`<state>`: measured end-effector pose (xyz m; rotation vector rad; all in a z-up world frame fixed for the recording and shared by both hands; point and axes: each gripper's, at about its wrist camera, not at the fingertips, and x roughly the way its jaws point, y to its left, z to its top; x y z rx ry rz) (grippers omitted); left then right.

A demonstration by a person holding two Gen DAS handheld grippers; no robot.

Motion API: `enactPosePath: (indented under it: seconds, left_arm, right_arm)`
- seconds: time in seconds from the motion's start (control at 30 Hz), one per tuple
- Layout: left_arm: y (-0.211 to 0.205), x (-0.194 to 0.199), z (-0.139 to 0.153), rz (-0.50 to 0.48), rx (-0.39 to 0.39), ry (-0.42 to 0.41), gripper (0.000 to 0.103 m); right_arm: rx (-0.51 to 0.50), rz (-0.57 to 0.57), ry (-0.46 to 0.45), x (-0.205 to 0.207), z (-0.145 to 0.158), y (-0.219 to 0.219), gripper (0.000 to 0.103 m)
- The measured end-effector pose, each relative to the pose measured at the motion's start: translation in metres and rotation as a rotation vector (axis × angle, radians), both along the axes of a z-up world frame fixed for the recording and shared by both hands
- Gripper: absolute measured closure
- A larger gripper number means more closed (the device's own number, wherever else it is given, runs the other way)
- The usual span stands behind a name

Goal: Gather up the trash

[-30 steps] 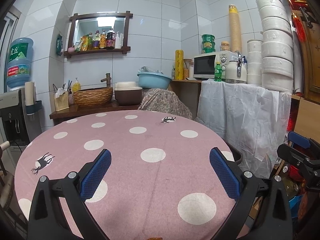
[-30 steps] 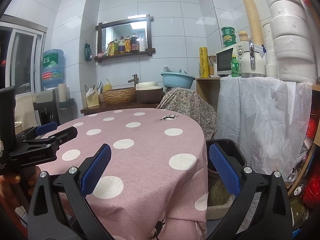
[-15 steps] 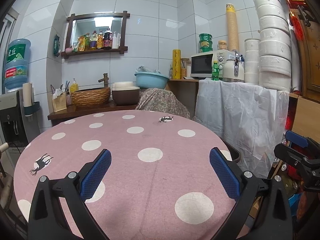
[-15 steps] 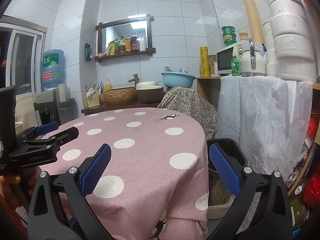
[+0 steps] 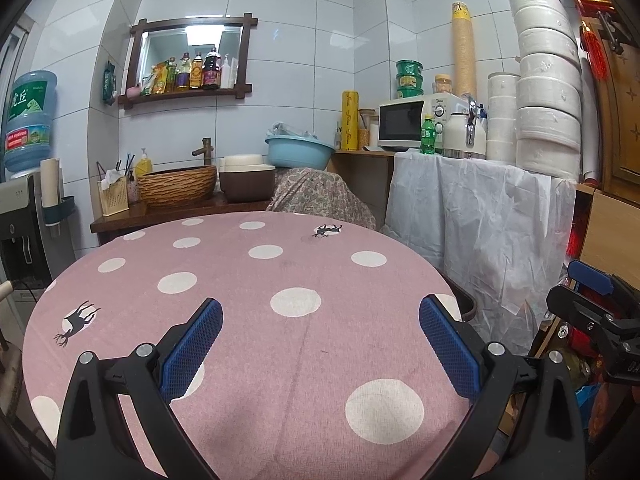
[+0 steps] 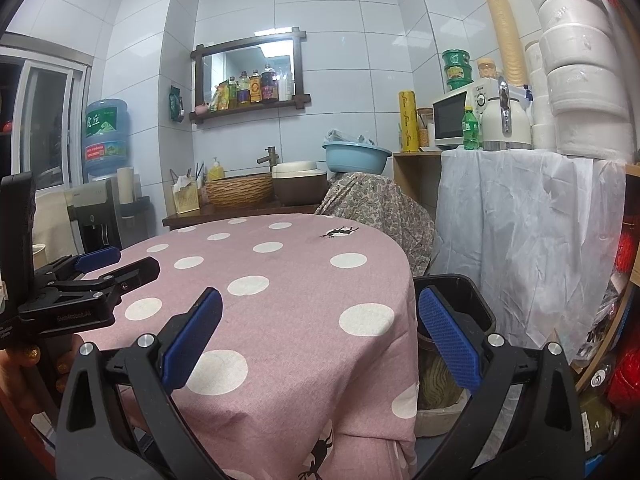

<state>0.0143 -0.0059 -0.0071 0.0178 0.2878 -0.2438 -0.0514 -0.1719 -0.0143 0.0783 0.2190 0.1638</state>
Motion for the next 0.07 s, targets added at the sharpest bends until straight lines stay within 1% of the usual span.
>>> enactPosePath:
  seconds: [0.07]
  left_arm:
    - [-0.0010, -0.0007, 0.0005, -0.001, -0.003, 0.002, 0.005]
  right_arm:
    - [-0.001, 0.000, -0.001, 0.0004, 0.0002, -0.0007, 0.006]
